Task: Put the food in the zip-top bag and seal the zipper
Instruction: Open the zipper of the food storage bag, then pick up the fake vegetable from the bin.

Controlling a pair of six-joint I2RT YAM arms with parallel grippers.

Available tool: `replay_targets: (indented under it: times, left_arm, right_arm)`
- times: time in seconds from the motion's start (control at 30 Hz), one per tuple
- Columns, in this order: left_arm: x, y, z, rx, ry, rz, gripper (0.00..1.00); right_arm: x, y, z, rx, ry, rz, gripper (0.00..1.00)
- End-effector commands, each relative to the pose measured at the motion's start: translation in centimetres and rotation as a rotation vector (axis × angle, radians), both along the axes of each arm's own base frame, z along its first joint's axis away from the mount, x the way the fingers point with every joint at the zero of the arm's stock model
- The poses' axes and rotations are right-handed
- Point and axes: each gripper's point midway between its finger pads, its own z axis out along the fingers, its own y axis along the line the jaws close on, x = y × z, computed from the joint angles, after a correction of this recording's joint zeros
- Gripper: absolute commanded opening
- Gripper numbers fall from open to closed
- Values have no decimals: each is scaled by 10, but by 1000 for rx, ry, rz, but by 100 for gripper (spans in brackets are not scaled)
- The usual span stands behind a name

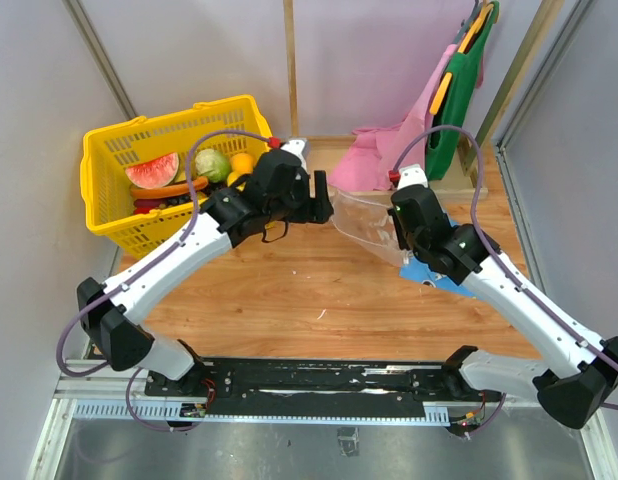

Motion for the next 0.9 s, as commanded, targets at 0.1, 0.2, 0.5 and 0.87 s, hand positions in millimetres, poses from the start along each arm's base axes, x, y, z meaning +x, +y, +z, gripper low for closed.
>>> replay_targets:
  times: [0.1, 0.2, 0.5, 0.87]
  left_arm:
    - [23, 50, 65, -49, -155, 119, 86]
    - [35, 83, 72, -7, -173, 197, 88]
    - [77, 196, 78, 155, -215, 477, 98]
    - [136, 309, 30, 254, -100, 707, 99]
  right_arm:
    - [7, -6, 12, -29, -16, -35, 1]
    - [8, -5, 12, -29, -15, -32, 1]
    - [11, -4, 10, -38, -12, -29, 1]
    - [12, -3, 6, -54, -10, -18, 1]
